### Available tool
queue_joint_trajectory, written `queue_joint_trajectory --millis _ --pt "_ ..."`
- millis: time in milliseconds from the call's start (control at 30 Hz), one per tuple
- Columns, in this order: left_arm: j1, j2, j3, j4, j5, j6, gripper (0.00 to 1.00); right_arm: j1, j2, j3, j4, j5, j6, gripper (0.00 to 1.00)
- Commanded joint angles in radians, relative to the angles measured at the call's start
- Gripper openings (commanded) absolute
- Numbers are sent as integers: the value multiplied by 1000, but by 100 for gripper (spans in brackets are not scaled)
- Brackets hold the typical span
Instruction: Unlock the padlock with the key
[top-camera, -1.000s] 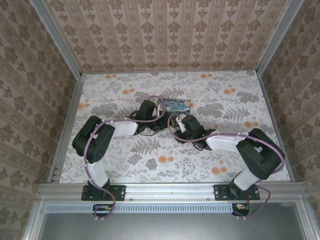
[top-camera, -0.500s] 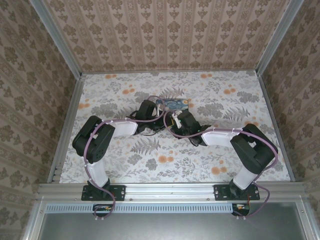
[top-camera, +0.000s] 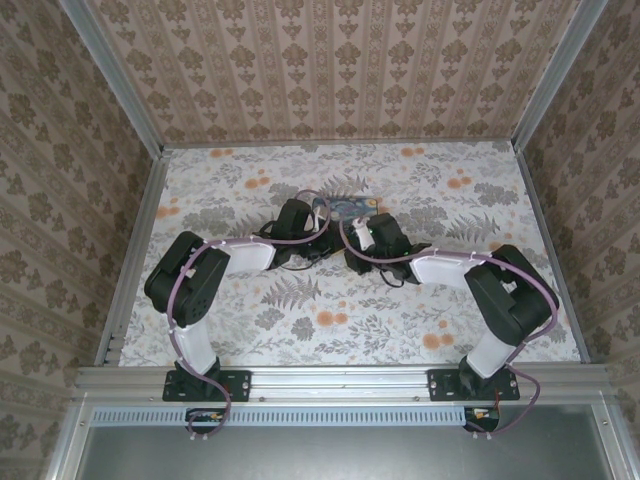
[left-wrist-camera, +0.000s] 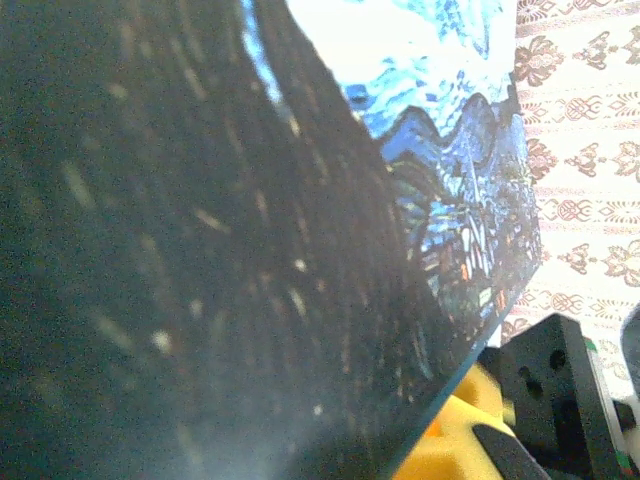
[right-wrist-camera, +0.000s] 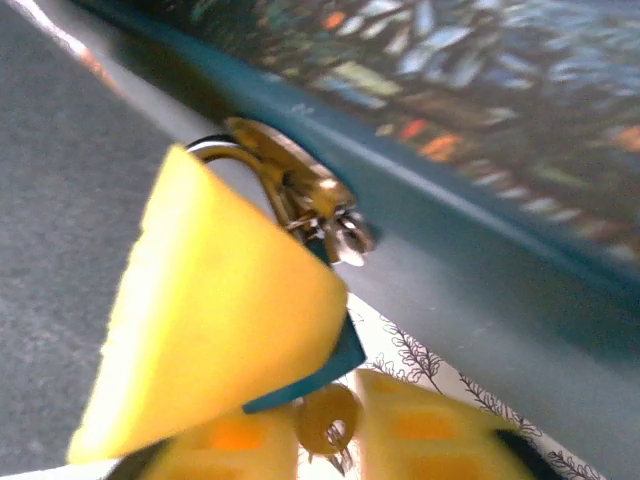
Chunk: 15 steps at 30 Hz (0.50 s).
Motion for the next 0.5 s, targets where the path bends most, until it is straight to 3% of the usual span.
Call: queue_joint_trajectory --millis 0,33,67,167,333,467 --pt "-3 -20 -1 5 21 7 0 -15 -74 0 35 -124 61 53" --pt "-2 -22 -1 4 17 11 0 -20 -83 -8 30 -124 66 64" --pt "-1 -23 -1 -1 15 15 1 -28 -94 -22 28 -124 72 69" --pt "1 -26 -3 -11 8 31 14 -50 -126 -58 37 -132 98 76" --pt "2 -34 -1 -45 -3 63 33 -80 -184 -108 55 -131 150 81" --pt "2 -44 -5 -56 -7 78 40 -95 -210 -120 50 -132 179 82"
